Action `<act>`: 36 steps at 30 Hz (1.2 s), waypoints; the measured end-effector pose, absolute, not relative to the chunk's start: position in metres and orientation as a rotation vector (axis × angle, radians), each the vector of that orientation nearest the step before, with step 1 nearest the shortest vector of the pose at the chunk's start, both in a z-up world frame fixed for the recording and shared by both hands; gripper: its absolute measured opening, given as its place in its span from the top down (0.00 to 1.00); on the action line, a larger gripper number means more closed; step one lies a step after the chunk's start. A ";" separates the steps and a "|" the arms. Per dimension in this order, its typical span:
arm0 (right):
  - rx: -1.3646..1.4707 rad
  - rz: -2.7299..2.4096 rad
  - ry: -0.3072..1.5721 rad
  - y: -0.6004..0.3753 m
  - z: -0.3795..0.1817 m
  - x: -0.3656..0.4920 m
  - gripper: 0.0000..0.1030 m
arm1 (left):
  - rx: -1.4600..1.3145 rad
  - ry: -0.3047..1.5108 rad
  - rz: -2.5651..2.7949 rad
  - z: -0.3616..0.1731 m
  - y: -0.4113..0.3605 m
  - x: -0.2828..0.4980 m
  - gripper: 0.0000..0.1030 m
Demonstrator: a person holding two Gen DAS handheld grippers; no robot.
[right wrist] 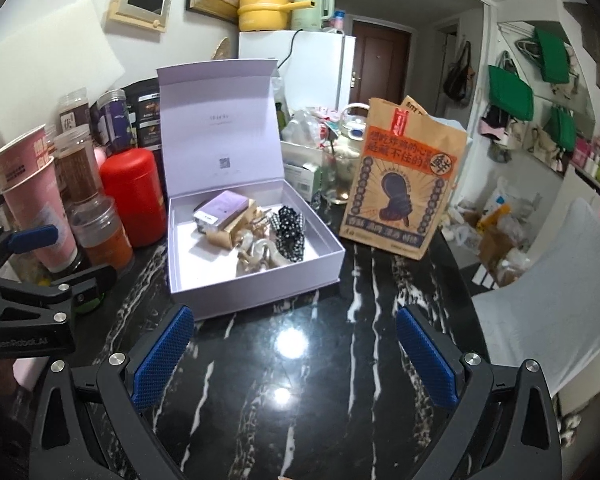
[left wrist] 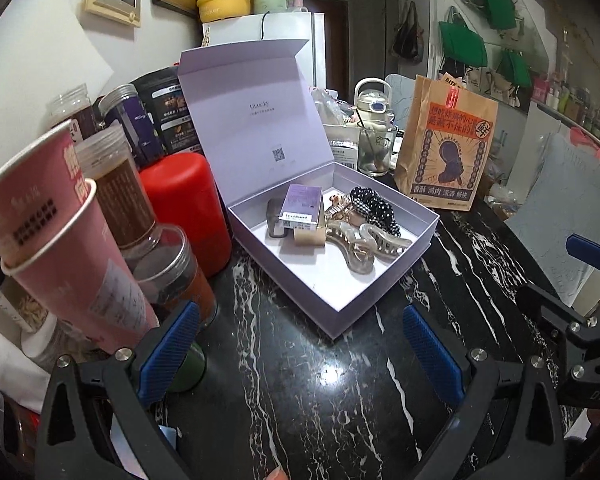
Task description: Organize rigid objects
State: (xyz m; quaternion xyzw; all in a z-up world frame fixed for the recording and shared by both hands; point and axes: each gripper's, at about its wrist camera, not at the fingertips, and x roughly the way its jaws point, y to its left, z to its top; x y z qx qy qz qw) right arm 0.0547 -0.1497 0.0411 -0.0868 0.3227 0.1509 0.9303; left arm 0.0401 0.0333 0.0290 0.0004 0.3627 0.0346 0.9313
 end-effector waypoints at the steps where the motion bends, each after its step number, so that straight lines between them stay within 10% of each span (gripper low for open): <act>1: -0.179 0.301 0.662 -0.149 0.040 0.054 0.01 | -0.002 0.746 0.069 0.028 0.034 0.040 0.00; 36: -0.206 0.274 0.676 -0.143 0.035 0.052 0.01 | 0.022 0.769 0.050 0.025 0.030 0.038 0.00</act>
